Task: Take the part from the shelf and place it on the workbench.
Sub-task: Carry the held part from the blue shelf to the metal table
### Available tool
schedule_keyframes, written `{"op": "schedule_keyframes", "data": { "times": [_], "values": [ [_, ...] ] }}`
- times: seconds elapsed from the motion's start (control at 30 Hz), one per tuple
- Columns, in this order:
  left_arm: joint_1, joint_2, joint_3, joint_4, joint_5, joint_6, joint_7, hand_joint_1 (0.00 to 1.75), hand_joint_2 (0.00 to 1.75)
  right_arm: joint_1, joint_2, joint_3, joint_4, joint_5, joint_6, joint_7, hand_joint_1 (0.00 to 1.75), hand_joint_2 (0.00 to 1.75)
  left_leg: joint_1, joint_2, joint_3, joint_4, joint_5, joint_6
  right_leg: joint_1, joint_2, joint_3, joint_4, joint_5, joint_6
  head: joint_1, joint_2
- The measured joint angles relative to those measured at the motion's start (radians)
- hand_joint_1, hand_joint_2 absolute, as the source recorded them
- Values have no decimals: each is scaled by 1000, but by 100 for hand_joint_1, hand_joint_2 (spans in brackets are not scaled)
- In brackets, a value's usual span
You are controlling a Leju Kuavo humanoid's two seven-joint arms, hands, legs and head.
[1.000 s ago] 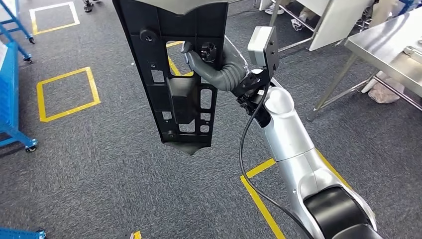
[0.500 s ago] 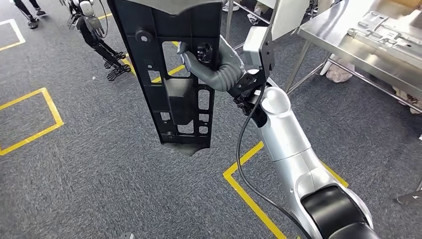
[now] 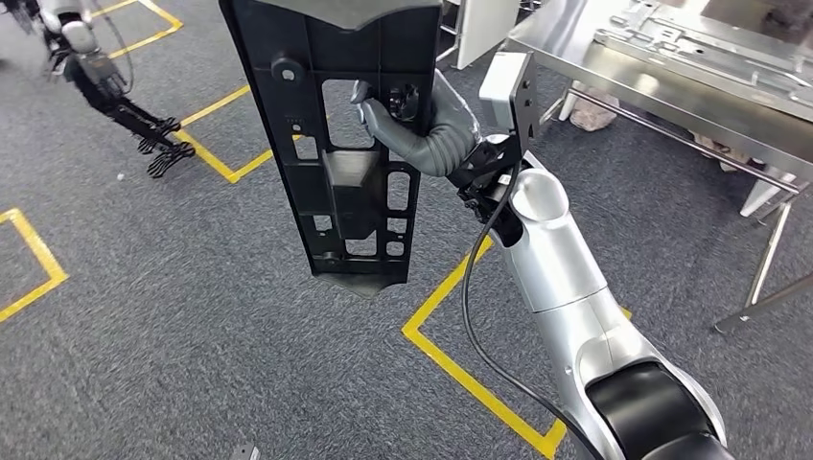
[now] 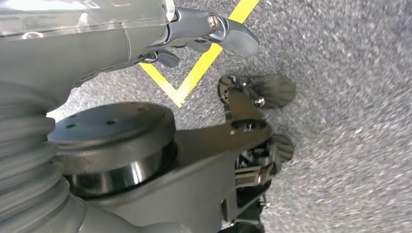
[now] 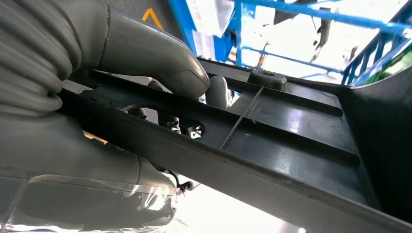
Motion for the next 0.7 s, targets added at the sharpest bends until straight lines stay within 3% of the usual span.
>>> {"op": "schedule_keyframes", "data": {
  "times": [0.07, 0.13, 0.17, 0.2, 0.23, 0.3, 0.37, 0.43, 0.5, 0.53, 0.6, 0.63, 0.7],
  "values": [
    [-2, 0, 0, 0, -3, 4, -1, 0, 175, -1, 0, 0, -5, 1, 0, 0, 175, 175, 3, -31, -9, 37, -28, -9, -8, 25, 10, -12, 5, -11, -2, 0],
    [0, 0, 0, 0, -5, 6, -2, 0, 175, -2, 2, 0, -7, 1, 0, 0, 175, 175, 6, -87, -64, 154, -84, -13, -11, 51, 16, -16, 6, -18, -8, 0],
    [2, 0, 0, 0, -6, 7, -2, 0, 175, 0, 3, 0, -7, 1, 0, 1, 175, 175, 6, -102, -100, 222, -108, -15, -10, 65, 16, -15, 6, -20, -11, 0],
    [4, 0, 0, 0, -7, 8, -3, 0, 175, 4, 3, 0, -7, 2, 0, 1, 175, 175, 6, -108, -129, 270, -118, -16, -10, 81, 16, -13, 5, -21, -12, 0],
    [5, 0, 0, 0, -7, 10, -3, 0, 175, 7, 3, 1, -7, 2, 0, 2, 175, 175, 6, -111, -143, 283, -107, -16, -9, 97, 16, -11, 4, -21, -13, 0],
    [4, 0, 0, 0, -9, 14, -6, 0, 175, 9, 3, 1, -7, 2, 0, 2, 175, 175, 8, -121, -115, 196, -37, -14, -10, 128, 17, -4, 0, -18, -13, 0],
    [3, 0, -1, 0, -11, 19, -9, 0, 175, 8, 3, 1, -8, 2, 0, 2, 175, 175, 11, -163, -62, 69, 19, -8, -12, 156, 12, 6, -5, -11, -13, 0],
    [2, 1, -1, 0, -13, 22, -11, 0, 175, 9, 3, 1, -8, 2, 0, 3, 175, 175, 11, -189, -39, 17, 25, -1, -16, 178, 4, 11, -5, 0, -13, 0],
    [-1, -1, -1, 0, -13, 22, -12, 0, 175, 9, 1, 0, -9, 2, 0, 4, 175, 175, 11, -172, -35, 10, 27, 9, -19, 196, -2, 9, -3, 13, -13, 0],
    [-2, -2, -2, 0, -13, 23, -13, 0, 175, 8, -1, -1, -9, 2, 0, 4, 175, 175, 13, -161, -32, 5, 29, 15, -17, 186, -5, 14, -7, 18, -12, 0],
    [-5, -4, -3, 0, -13, 24, -14, 0, 175, 5, -3, -2, -11, 3, -2, 4, 175, 175, 16, -139, -27, -6, 33, 27, -13, 129, -36, 79, -46, 27, -5, 0],
    [-5, -4, -3, 0, -13, 24, -14, 0, 175, 4, -3, -2, -11, 6, -5, 5, 175, 175, 14, -130, -26, -8, 33, 30, -13, 93, -67, 143, -78, 31, -1, 0],
    [-3, -4, -3, 0, -13, 23, -14, 0, 175, 7, -4, -1, -10, 17, -17, 9, 175, 175, 13, -113, -26, -8, 31, 32, -20, 63, -132, 272, -127, 39, 1, 0]
  ]
}}
